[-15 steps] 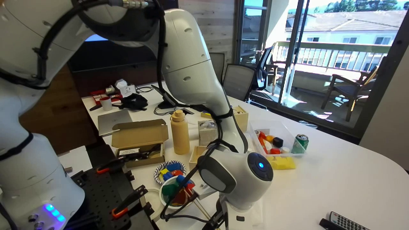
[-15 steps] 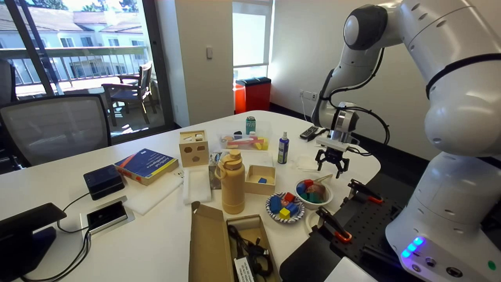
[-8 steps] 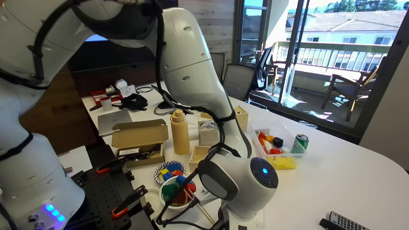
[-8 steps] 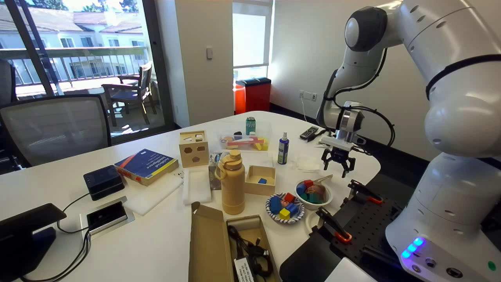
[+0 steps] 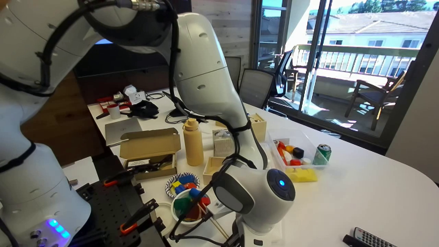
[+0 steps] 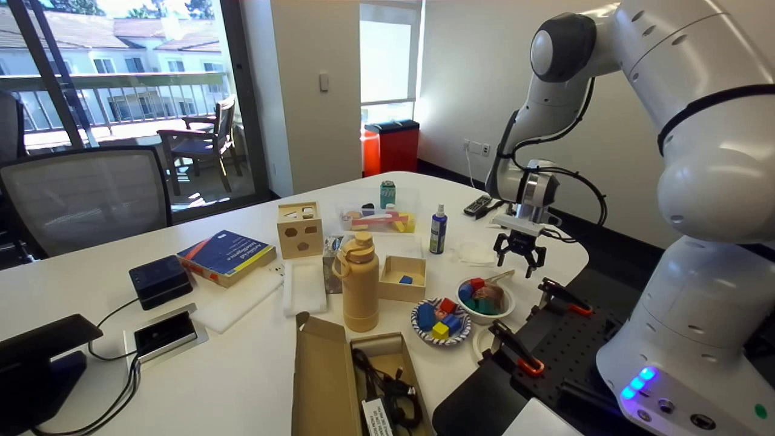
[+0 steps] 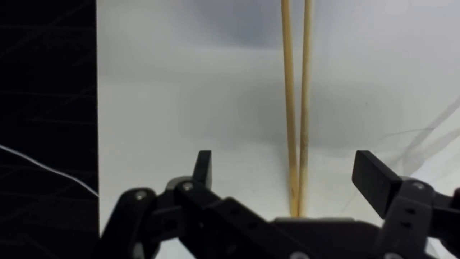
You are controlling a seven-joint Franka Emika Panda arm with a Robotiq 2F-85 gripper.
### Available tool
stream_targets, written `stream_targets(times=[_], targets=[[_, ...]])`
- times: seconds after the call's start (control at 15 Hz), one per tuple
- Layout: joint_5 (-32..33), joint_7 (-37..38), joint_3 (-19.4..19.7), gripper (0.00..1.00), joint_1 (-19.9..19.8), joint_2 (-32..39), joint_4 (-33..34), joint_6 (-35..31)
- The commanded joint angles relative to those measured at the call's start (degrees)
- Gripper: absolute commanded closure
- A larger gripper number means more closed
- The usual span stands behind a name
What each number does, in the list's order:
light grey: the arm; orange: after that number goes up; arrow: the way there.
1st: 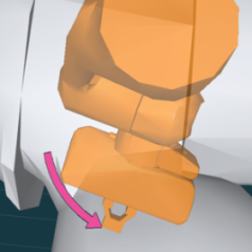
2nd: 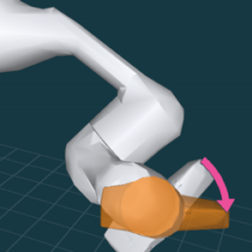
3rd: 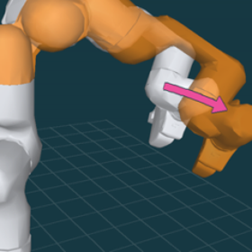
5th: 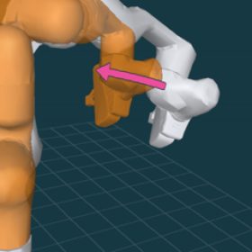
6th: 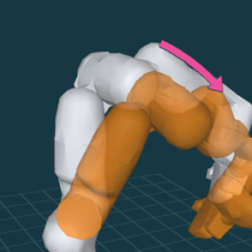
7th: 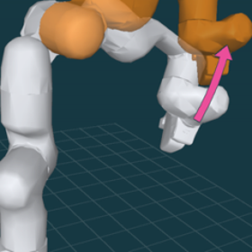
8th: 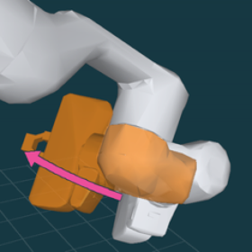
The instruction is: Use the chopsticks to stir the blocks in the white bowl.
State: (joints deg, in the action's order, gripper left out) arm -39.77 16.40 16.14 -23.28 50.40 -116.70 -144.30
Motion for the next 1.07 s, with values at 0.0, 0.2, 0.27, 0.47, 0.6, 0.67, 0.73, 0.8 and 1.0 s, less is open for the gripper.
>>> stream_targets(times=[0.0, 0.2, 0.27, 0.47, 0.6, 0.67, 0.73, 0.8, 1.0], targets=[[0.88, 2.62, -0.27, 0.00, 0.48, 1.44, 1.37, 0.32], [0.74, 2.42, -0.42, 0.29, 0.52, 1.53, 1.39, 0.10], [0.85, 2.81, -0.14, 0.31, 0.96, 1.46, 1.16, -0.33], [1.12, 3.33, 0.07, 0.54, 1.39, 1.14, 0.82, -0.26], [1.12, 3.59, 0.02, 0.70, 1.51, 1.09, 0.81, -0.13], [1.19, 3.70, 0.06, 0.77, 1.66, 1.15, 0.78, -0.13], [1.21, 3.77, 0.08, 0.85, 1.73, 1.19, 0.83, -0.15], [1.23, 3.83, 0.10, 0.92, 1.80, 1.12, 0.82, -0.13], [1.57, 4.33, 0.55, 1.00, 2.63, -0.14, -0.15, -0.29]])
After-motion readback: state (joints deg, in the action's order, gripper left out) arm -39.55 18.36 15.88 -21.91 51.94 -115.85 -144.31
